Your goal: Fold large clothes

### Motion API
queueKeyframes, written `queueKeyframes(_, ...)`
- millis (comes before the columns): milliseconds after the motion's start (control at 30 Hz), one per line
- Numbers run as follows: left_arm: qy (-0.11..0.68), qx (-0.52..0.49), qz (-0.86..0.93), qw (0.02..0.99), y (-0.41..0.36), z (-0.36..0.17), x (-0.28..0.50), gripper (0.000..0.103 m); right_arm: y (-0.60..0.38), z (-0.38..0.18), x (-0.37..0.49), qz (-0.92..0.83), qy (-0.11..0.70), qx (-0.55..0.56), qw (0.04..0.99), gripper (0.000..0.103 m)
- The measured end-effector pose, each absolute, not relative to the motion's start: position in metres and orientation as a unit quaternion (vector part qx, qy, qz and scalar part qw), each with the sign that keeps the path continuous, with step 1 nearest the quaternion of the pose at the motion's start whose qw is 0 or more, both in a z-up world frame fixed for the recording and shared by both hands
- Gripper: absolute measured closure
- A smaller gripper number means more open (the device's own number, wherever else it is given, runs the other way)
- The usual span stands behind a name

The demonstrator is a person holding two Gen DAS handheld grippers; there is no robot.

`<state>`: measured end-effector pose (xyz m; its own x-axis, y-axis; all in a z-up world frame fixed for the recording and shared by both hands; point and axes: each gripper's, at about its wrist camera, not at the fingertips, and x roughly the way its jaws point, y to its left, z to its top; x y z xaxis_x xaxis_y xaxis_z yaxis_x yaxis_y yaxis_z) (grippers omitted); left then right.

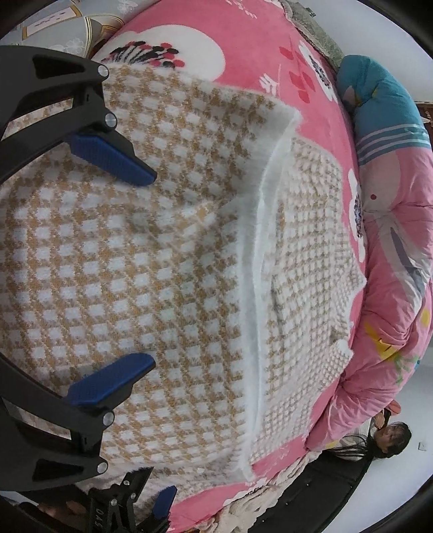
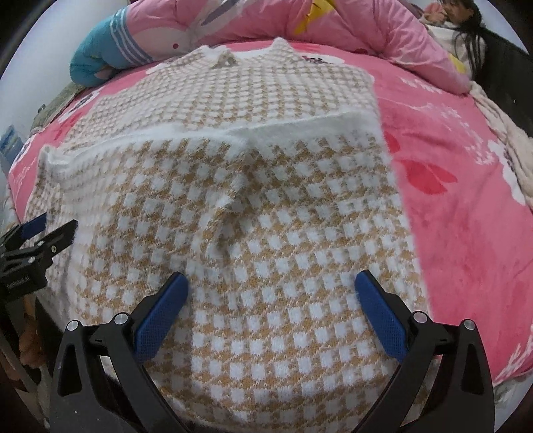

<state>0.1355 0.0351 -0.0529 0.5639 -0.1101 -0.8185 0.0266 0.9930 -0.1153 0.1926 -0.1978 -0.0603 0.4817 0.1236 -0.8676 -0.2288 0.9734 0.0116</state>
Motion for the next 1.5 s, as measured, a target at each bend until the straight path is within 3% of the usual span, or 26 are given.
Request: queueKeyframes(1500,0.483,-0.051,-0.029,0.873,0.0361,-0.0522,0.1389,0.004,-0.1967,-0.0607,0.1876,0.099,0.492,-0.048,0.863,0.007)
